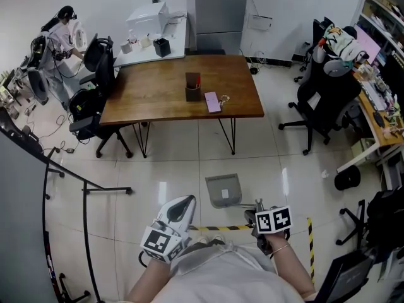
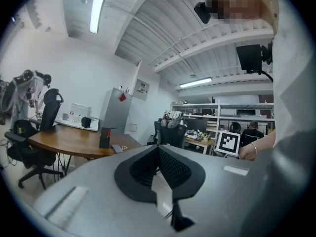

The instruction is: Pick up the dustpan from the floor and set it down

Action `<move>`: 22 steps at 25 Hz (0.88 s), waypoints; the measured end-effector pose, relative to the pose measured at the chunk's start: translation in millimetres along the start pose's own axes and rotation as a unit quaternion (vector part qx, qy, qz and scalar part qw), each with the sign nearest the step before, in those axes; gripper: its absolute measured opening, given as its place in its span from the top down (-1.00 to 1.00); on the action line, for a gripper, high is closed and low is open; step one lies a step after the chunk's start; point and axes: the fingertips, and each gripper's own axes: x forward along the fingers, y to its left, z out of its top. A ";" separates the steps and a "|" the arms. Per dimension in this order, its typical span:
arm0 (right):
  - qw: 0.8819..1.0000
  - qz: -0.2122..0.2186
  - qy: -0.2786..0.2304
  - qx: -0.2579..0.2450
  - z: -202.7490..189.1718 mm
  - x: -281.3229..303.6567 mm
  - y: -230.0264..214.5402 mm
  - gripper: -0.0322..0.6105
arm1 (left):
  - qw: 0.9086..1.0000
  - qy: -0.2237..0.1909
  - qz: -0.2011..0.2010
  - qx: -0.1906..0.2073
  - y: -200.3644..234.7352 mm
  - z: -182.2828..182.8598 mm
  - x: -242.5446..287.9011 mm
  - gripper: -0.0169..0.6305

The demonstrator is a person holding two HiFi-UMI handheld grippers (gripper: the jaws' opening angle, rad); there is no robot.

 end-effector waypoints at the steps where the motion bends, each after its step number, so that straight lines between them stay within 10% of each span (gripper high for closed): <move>1: 1.000 0.000 0.001 -0.003 0.7 1.8 -0.1 0.89 | 1.000 -0.001 0.001 0.001 1.2 0.4 1.2 0.90; 22: 0.999 0.020 0.025 -0.029 43.0 32.8 -26.2 0.89 | 0.999 0.016 0.040 -0.017 43.1 -17.1 49.8 0.90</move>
